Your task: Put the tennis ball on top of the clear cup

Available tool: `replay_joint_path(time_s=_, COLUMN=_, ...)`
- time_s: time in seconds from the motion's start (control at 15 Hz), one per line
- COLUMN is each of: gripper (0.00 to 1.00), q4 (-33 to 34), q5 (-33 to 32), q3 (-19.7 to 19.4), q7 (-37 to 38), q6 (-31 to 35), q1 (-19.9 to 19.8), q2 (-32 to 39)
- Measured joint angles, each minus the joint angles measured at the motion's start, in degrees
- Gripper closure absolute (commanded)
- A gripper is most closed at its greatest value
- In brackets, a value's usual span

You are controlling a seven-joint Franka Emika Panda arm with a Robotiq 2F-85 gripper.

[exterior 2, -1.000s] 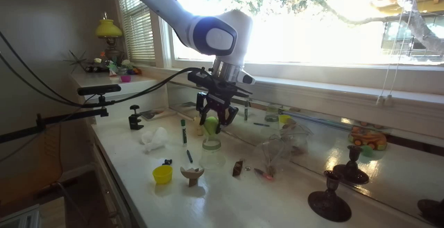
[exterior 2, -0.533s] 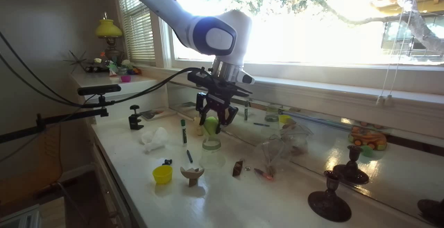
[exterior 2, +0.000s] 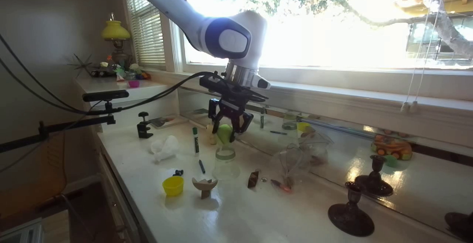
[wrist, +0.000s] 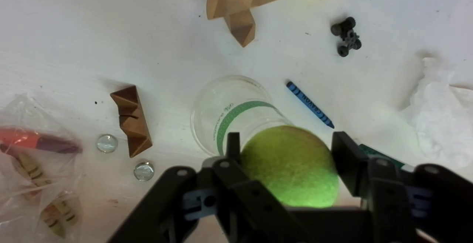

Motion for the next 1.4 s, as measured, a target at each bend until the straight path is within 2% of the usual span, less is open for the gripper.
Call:
replay_joint_path(time_s=1.33, gripper=0.62, q4=-0.5, q5=-1.8, q3=0.5, q7=0.0, q6=0.0, q1=0.3, q2=-0.4)
replay_joint_path(time_s=1.4, gripper=0.12, q4=-0.7, q5=-1.9, q3=0.5, q7=0.0, q6=0.0, q1=0.4, q2=-0.6)
